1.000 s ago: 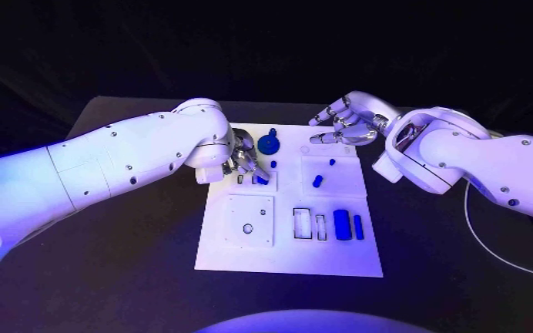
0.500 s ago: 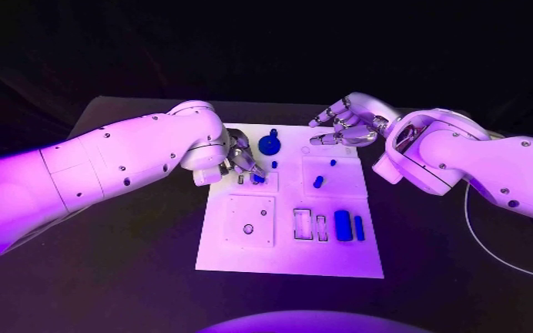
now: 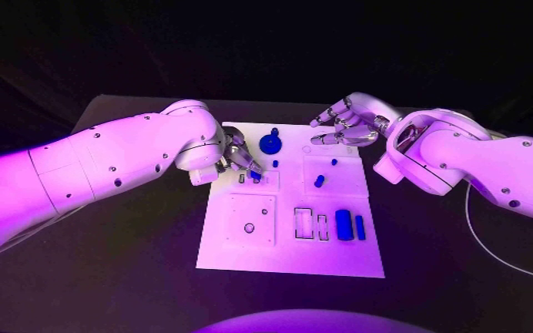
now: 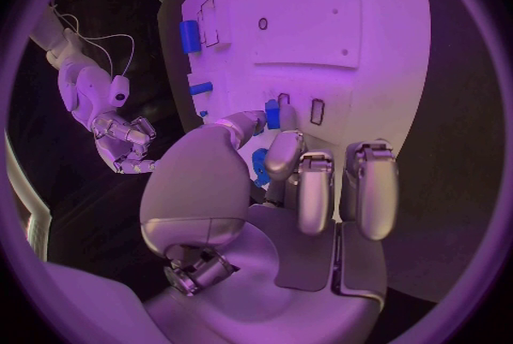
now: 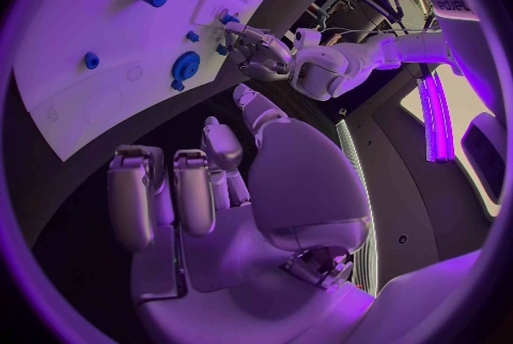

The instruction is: Assemble the parts on the task board

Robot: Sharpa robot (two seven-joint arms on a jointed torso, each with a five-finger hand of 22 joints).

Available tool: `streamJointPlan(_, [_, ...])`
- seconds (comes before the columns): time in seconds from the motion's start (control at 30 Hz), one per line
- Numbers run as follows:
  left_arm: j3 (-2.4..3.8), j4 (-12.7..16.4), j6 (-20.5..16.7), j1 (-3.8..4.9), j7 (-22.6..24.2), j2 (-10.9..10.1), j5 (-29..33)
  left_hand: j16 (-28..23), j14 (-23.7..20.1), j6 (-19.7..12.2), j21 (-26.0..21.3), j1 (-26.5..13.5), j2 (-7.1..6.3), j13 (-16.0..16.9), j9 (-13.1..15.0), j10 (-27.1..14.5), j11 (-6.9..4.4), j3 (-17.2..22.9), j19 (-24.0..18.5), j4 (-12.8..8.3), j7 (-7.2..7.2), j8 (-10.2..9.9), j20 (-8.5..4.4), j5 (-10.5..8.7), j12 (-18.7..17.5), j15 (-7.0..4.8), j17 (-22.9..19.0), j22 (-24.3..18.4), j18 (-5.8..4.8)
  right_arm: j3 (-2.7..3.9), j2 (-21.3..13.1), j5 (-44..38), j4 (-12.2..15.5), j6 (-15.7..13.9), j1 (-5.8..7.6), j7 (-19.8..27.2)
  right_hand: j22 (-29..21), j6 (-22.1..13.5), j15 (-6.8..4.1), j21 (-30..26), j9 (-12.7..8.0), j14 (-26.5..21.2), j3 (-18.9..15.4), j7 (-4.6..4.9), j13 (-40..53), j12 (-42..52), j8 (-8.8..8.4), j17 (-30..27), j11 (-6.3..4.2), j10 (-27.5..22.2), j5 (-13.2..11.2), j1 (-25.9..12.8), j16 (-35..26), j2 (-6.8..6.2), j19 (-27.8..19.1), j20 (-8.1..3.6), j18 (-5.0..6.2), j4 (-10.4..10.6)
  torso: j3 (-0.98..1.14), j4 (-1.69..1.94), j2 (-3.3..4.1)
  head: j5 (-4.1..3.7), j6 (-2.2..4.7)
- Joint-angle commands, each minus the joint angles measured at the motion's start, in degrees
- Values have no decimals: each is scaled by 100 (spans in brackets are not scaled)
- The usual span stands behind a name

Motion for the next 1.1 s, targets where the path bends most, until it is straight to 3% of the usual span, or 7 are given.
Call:
streamJointPlan(0.03, [-7,12,82,1,-321,25,-318,18,604,29,-31,-87,-10,0,27,29,-10,942,467,-933,-56,40,-11,110,19,-45,1510,1244,-59,-1,3,-4,0,66,-5,54,386,42,19,-35,6,458,-29,-4,-1,15,28,769,-19,-22,20,-4,-18,47,50,7,-19,-9,-3,-2,2,10,-11])
streamJointPlan(0.6, [-57,32,208,-4,-397,110,-917,18,604,49,-28,-112,-40,-6,63,38,-21,962,470,-972,-68,69,-21,214,12,-52,1510,1249,-60,-2,7,1,8,82,-6,68,387,45,18,-34,6,457,-36,-5,-3,13,28,765,-19,-23,30,-9,-21,49,50,6,-19,-3,-3,-7,2,35,-12])
streamJointPlan(0.87, [-60,69,492,-6,-448,100,-1057,18,604,61,-27,-117,-56,-12,75,41,-25,965,470,-989,-73,79,-26,242,6,-55,1510,1251,-60,-2,8,6,11,99,-6,77,387,45,18,-34,6,457,-36,-5,-3,13,28,765,-19,-23,30,-9,-21,49,50,6,-19,-3,-8,-9,3,32,-30])
streamJointPlan(0.97, [-60,83,612,-7,-445,92,-1068,18,604,85,-75,-151,-80,-21,98,49,-31,980,441,-1002,-80,96,-37,414,-6,-60,1510,1191,-44,-2,9,6,9,105,-6,78,387,45,18,-34,6,457,-36,-5,-3,13,28,765,-19,-23,30,-9,-21,49,50,6,-19,-3,-8,-6,3,30,-34])
streamJointPlan(1.03, [-61,91,680,-7,-444,86,-1073,18,604,105,-84,-194,-100,-24,120,62,-40,972,436,-1005,-89,109,-44,629,-11,-66,1510,1181,-41,-2,10,6,9,111,-6,79,387,45,18,-34,6,457,-36,-5,-3,13,28,765,-19,-23,30,-9,-21,49,50,6,-19,-3,-7,-5,3,30,-32])
streamJointPlan(1.1, [-61,98,724,-8,-445,81,-1072,18,604,110,-91,-206,-102,-26,127,65,-43,968,432,-1008,-91,113,-46,678,-14,-68,1510,1173,-39,-2,11,6,8,115,-6,79,387,45,18,-34,6,457,-36,-5,-3,13,28,765,-19,-23,30,-9,-21,49,50,6,-19,-3,-6,-4,2,31,-37])
